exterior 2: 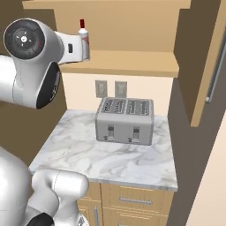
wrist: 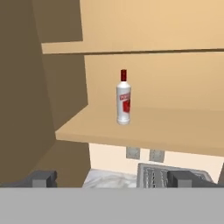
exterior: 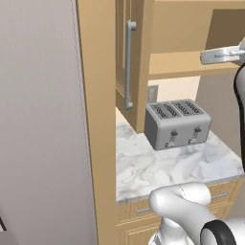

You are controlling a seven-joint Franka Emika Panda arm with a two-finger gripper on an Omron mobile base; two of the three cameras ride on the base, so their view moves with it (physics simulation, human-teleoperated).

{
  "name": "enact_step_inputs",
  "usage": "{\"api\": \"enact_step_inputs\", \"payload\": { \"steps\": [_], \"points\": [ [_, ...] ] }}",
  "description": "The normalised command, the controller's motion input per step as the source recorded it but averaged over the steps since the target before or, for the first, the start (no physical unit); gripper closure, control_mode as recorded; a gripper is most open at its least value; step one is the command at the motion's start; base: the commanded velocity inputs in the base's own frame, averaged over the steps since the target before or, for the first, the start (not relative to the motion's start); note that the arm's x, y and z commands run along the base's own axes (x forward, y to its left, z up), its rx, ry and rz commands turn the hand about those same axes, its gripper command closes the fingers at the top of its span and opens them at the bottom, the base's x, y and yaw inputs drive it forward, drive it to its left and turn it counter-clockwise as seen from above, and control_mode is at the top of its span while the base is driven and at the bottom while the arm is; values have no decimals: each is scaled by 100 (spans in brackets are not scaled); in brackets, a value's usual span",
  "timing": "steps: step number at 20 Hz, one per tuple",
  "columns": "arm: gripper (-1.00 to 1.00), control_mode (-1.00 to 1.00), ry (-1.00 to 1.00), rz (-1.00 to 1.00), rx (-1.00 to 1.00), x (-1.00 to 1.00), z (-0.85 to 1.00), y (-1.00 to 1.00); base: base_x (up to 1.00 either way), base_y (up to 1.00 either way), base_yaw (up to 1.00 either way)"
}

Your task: Open the cabinet directly in front. Then move the liquor and the cup to the dining counter with the candle on it.

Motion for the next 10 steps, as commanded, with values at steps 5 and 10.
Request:
{"api": "enact_step_inputs", "payload": {
  "steps": [5,10],
  "points": [
    [-100,-100,0,-10,-1,42,-1,33,0,0,0],
    [-100,-100,0,-8,-2,21,-2,24,0,0,0]
  ]
}}
